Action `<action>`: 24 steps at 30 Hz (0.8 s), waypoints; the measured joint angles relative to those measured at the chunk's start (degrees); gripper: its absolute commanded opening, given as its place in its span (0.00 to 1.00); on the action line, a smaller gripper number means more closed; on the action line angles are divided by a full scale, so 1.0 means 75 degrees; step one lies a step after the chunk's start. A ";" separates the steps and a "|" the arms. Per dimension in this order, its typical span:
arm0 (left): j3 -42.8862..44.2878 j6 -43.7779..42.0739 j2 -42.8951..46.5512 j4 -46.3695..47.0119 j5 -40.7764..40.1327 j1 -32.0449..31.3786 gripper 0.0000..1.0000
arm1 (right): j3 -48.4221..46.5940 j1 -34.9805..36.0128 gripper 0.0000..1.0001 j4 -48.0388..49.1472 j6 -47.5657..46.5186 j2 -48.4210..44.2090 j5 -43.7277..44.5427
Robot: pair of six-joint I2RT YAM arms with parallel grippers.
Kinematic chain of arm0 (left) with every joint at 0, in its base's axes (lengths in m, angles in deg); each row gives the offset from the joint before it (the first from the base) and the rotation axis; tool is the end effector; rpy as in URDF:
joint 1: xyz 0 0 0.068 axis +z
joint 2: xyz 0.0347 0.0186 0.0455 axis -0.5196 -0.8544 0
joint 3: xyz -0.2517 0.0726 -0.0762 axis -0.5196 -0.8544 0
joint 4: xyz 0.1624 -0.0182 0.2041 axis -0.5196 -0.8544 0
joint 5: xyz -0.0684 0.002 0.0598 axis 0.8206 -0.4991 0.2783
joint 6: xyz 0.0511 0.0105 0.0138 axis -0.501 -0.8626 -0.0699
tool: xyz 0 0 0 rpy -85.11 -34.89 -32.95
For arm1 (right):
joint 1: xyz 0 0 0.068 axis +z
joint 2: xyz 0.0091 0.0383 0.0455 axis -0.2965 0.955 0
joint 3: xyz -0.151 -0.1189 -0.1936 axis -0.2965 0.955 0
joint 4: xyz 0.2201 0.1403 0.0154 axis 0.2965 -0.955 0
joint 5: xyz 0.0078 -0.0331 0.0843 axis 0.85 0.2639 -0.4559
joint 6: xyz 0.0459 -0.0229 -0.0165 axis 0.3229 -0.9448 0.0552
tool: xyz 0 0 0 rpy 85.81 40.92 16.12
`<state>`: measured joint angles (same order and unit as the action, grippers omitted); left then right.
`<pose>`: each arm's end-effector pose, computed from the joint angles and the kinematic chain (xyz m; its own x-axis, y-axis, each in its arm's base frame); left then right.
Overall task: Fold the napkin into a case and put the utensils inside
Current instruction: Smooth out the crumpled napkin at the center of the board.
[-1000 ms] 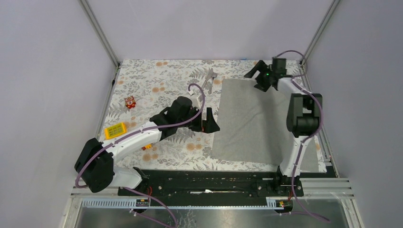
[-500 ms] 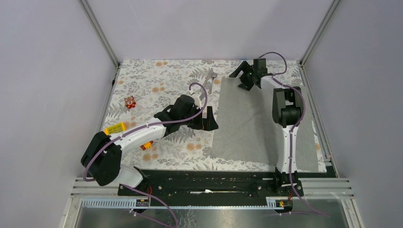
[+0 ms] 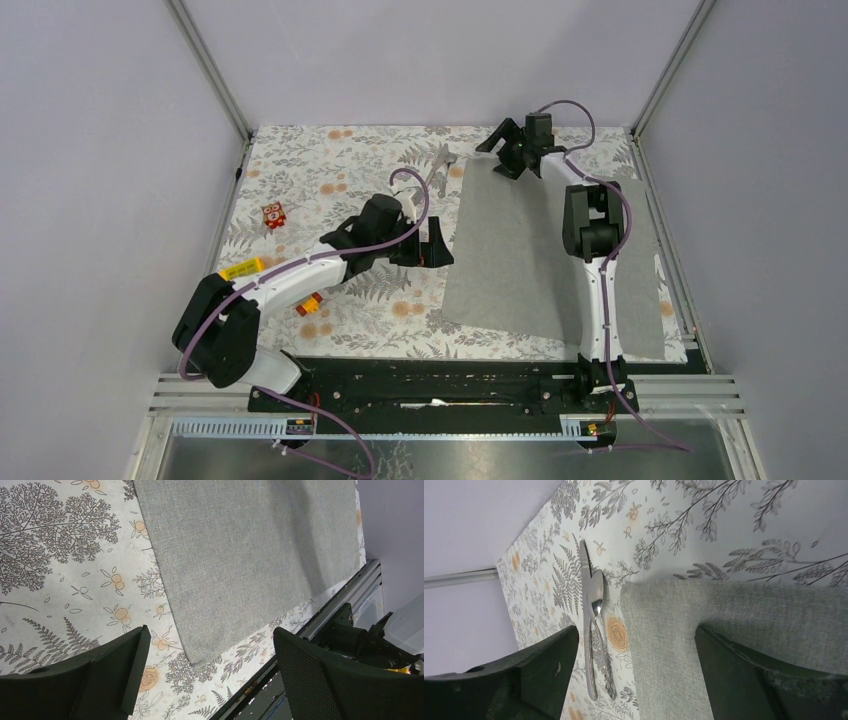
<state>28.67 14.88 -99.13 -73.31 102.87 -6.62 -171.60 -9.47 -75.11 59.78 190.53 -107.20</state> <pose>0.2400 -0.2001 0.2378 -0.8280 -0.0268 -0.5601 0.3746 0.7169 -0.5880 0.5599 0.0891 0.1485 -0.6633 0.5878 -0.4632 0.0716 0.6660 0.7425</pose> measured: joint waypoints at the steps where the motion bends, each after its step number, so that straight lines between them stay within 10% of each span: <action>1: 0.0000 0.0000 0.0000 0.0003 0.0038 0.0020 0.99 | -0.0082 0.0032 0.95 -0.0137 -0.0058 0.0009 0.0000; 12: 0.0055 0.0300 -0.0437 0.0344 0.1023 0.0041 0.99 | 0.0836 -0.0294 0.98 -0.1757 -0.1317 -0.1565 0.0629; 24: 0.1288 0.0860 -0.2859 0.1113 0.1781 -0.0446 0.89 | 0.1775 -0.3413 0.97 -0.2060 -0.2556 -0.2774 0.1594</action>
<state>38.33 21.33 -120.57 -64.96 116.22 -9.97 -158.29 -35.07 -90.56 40.61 169.72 -95.24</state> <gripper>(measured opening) 0.909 0.976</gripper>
